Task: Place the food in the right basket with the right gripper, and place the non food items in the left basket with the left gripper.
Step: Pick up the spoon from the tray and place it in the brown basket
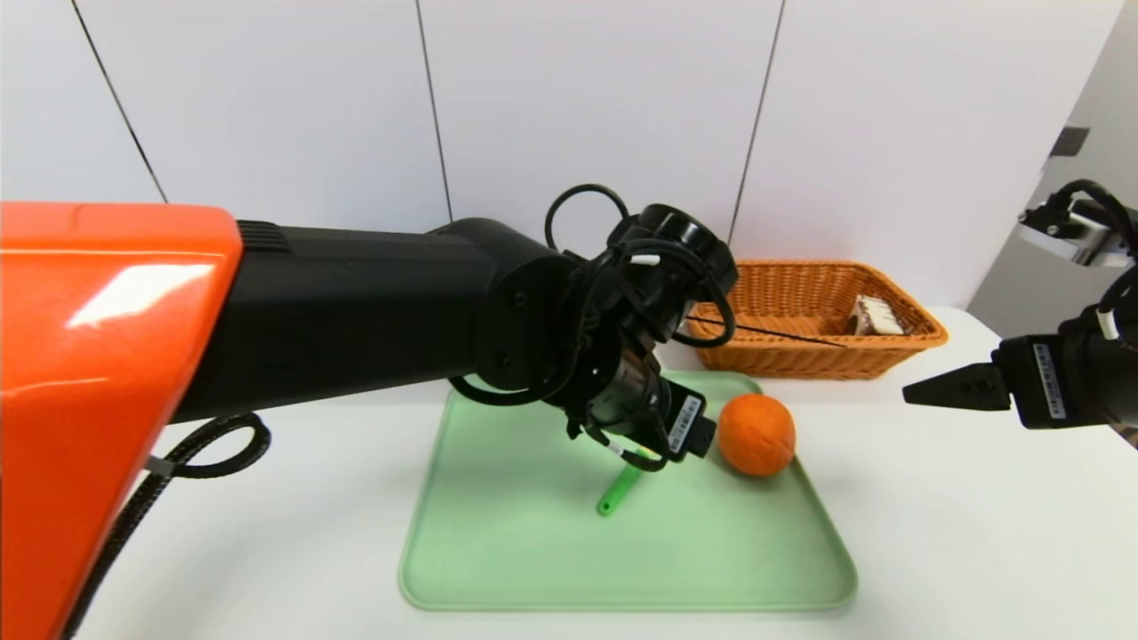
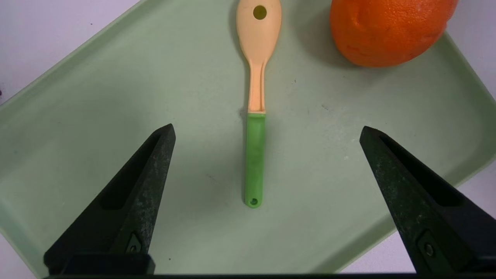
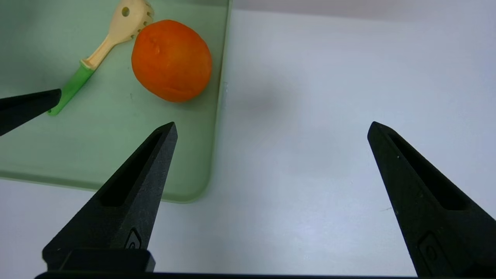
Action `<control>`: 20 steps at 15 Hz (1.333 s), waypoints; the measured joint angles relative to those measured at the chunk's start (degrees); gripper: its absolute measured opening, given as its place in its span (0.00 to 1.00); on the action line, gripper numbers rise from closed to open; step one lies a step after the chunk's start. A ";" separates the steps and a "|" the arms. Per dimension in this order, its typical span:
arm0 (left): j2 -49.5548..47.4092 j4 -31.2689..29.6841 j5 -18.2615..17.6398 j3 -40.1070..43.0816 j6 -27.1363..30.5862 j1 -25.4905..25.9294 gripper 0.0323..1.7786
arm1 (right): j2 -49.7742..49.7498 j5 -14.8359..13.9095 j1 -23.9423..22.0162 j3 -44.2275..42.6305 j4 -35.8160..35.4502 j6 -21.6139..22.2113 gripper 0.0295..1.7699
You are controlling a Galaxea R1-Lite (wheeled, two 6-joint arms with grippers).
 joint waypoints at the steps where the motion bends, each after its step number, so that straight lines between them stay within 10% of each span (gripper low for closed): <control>1: 1.57 2.79 0.04 -2.60 0.15 0.09 0.95 | -0.55 0.00 0.20 0.67 -0.02 0.55 0.96; 20: 10.36 4.83 3.86 -5.95 -0.79 1.23 0.95 | -4.83 0.77 0.48 4.50 -0.07 0.99 0.96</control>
